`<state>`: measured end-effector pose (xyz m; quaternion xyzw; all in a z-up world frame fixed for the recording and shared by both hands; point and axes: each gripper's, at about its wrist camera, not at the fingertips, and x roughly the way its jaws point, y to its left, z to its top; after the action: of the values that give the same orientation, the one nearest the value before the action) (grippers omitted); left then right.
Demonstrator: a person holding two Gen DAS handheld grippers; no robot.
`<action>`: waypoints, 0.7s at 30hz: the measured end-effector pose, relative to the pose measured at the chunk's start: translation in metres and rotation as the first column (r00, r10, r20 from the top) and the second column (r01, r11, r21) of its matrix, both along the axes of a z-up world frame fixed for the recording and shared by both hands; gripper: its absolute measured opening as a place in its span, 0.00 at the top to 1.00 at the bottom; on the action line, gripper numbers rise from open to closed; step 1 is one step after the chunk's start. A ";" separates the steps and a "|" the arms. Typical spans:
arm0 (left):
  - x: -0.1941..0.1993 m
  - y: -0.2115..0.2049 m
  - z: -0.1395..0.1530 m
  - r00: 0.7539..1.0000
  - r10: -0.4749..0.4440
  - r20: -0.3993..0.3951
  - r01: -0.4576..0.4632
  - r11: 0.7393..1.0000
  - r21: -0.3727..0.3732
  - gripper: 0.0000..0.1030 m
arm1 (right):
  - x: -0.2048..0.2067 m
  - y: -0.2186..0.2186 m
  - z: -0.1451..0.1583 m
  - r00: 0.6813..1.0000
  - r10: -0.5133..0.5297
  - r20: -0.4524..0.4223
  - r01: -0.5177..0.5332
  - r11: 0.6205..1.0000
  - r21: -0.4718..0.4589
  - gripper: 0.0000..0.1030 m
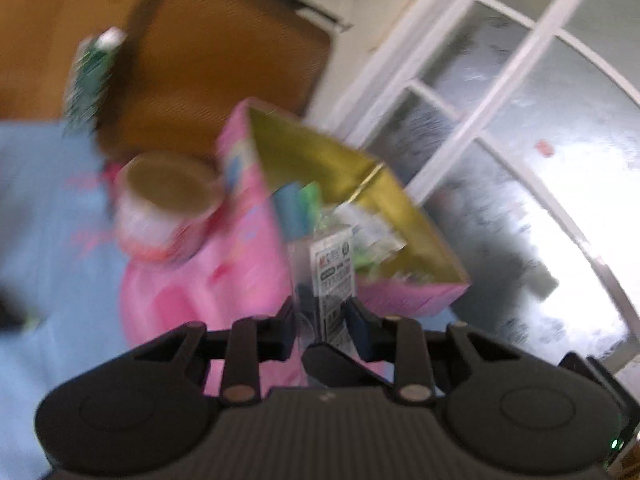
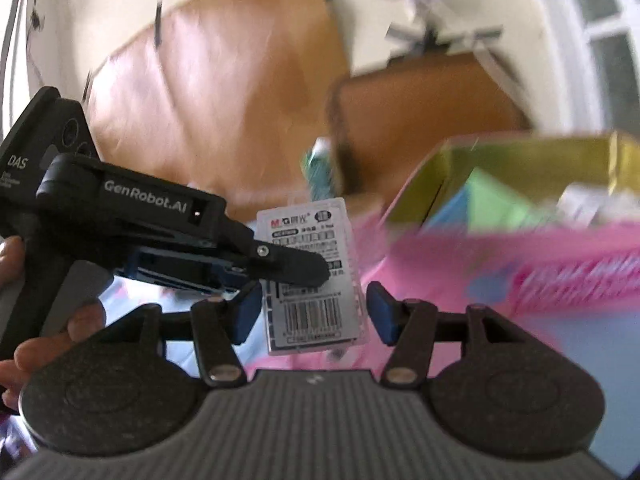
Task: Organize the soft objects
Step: 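Drop the card package into the pink tin and pull the right gripper back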
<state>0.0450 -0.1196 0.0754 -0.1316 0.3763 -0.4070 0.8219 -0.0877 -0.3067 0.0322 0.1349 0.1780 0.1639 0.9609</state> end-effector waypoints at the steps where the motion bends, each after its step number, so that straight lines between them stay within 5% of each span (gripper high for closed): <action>1: 0.004 -0.010 0.007 1.000 -0.016 0.018 0.016 1.000 -0.006 0.74 | -0.001 -0.008 0.005 0.999 -0.029 0.034 0.029 1.000 0.001 0.42; 7: 0.036 -0.078 0.018 0.992 -0.022 0.127 0.018 0.999 0.030 0.71 | 0.020 -0.049 0.017 0.975 -0.175 0.139 0.183 0.982 -0.047 0.42; 11: 0.057 -0.111 0.007 0.977 0.083 0.194 -0.112 0.984 0.139 0.61 | 0.071 -0.070 0.009 0.943 -0.311 0.116 0.327 0.933 -0.153 0.41; 14: 0.054 -0.095 0.000 0.981 0.101 0.163 -0.119 0.987 0.104 0.61 | 0.104 -0.082 -0.003 0.930 -0.367 0.038 0.365 0.902 -0.230 0.39; 21: 0.006 -0.009 -0.013 0.968 0.089 0.236 -0.111 0.991 0.080 0.61 | 0.057 -0.090 -0.004 0.932 -0.352 0.087 0.359 0.929 -0.090 0.40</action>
<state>0.0510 -0.1289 0.0626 -0.0638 0.2892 -0.3598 0.8848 -0.0303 -0.3965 0.0278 0.1088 0.1253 -0.0176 0.9860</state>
